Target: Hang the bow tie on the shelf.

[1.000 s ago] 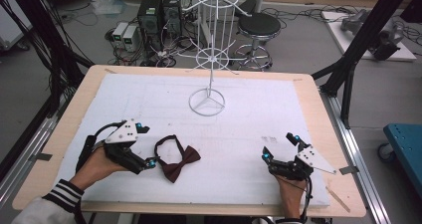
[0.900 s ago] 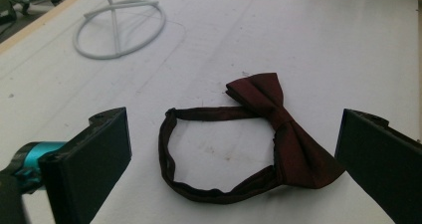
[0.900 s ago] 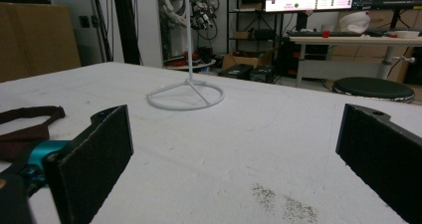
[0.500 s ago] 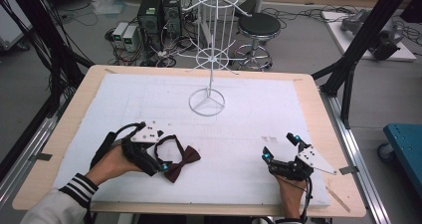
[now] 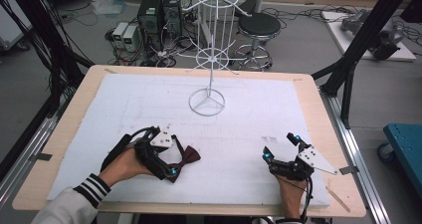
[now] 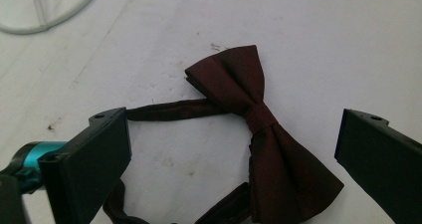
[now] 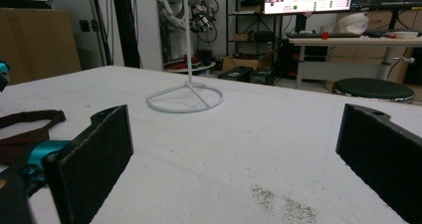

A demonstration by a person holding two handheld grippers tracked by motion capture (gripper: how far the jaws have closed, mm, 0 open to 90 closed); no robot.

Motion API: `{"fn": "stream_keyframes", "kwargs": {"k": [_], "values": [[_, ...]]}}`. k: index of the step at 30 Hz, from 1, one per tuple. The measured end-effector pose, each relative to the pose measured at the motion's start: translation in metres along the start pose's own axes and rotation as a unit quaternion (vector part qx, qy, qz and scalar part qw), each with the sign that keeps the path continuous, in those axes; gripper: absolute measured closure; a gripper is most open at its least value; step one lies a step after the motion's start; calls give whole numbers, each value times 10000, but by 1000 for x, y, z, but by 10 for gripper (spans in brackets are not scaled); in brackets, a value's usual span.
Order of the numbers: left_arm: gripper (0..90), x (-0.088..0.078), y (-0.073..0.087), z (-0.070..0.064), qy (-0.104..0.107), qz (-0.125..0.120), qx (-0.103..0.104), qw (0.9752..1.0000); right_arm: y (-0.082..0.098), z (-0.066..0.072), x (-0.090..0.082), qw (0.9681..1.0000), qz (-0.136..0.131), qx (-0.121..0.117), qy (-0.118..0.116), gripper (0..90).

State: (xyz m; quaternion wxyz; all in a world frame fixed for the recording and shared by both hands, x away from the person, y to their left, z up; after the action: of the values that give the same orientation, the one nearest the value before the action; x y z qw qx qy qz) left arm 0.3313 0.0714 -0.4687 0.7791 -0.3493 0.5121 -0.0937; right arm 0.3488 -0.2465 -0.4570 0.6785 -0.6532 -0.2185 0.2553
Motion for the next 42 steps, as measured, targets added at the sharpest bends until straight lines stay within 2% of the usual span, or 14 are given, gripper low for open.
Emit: {"fn": "stream_keyframes", "kwargs": {"k": [17,18,20,25,28,31,36,42], "values": [[23,17,3,-11,222,389,36,9990,0,0,0,10000,-1,0,4,7],[35,17,3,-12,249,398,42,9989,0,0,0,10000,-3,5,8,7],[122,18,2,-12,314,363,66,9988,0,0,0,10000,-2,7,8,7],[154,21,5,-12,291,504,38,9983,0,0,0,10000,-9,29,8,7],[232,22,5,-13,327,557,10,9979,0,0,0,10000,-11,38,5,7],[271,23,5,-14,379,603,24,9975,0,0,0,10000,-5,49,9,7],[342,24,10,-17,473,838,-43,9954,0,0,-1,10000,-15,39,8,7],[427,25,11,-19,575,979,-64,9935,0,0,-1,10000,-6,24,15,7]]}}
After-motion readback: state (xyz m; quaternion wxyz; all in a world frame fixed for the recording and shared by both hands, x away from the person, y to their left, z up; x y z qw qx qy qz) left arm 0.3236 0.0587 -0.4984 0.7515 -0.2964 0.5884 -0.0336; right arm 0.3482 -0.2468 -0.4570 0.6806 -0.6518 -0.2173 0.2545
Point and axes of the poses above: each handheld gripper's, and its own axes: x roughly forward along the jaws, y roughly out of its underside, z roughly to its left, the point moved 10 cm from there along x, roughly forward along the jaws, and after that the axes turned 9 degrees about -y, right-handed, at the moved point
